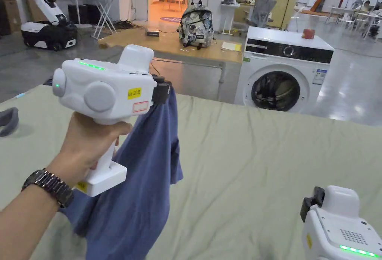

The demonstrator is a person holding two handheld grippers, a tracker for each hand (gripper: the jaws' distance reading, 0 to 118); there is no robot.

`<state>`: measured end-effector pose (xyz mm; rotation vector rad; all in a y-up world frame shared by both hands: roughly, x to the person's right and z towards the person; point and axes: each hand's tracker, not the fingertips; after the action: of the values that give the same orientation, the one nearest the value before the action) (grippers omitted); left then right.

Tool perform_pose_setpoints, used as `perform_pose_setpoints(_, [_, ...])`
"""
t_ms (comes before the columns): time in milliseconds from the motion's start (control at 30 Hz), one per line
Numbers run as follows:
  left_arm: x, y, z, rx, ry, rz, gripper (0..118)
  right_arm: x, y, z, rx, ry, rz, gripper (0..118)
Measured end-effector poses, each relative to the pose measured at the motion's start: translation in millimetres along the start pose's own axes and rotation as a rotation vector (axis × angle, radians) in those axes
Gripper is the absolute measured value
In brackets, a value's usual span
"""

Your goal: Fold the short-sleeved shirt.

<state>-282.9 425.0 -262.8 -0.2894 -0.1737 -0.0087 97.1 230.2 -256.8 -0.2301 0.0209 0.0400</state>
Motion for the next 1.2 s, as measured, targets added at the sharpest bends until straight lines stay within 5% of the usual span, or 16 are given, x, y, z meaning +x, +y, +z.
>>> perform_pose_setpoints(400, [186.5, -61.3, -97.0, -0.143, -0.355, -0.085, 0, 71.1, -4.3, 25.7, -0.006, -0.137, -0.02, 0])
perform_pose_setpoints(667, [214.5, -123.4, -102.8, -0.238, -0.41, -0.026, 1, 93.4, -15.9, 29.4, -0.048, -0.175, -0.021, 0])
perform_pose_setpoints(767, [207.0, -132.1, -92.2, -0.225, -0.381, -0.054, 26, 92.0, -18.0, 28.0, -0.062, -0.17, -0.029, 0])
perform_pose_setpoints(833, [192.9, -132.3, -77.8, -0.196, -0.374, -0.045, 72, 87.6, -18.6, 26.4, -0.066, -0.159, -0.029, 0])
perform_pose_setpoints(900, [173.3, -129.2, -62.3, -0.122, -0.346, 0.004, 75, 82.6, -17.5, 25.2, -0.066, -0.143, -0.026, 0])
perform_pose_setpoints(1100, [111.4, -139.8, -27.8, -0.104, -0.144, 0.059, 72, 60.5, -10.1, 22.9, -0.047, -0.096, -0.027, 0])
perform_pose_setpoints(1200, [87.2, -156.1, -14.3, -0.11, -0.052, 0.067, 9, 48.8, -8.1, 21.5, -0.033, -0.074, -0.025, 0])
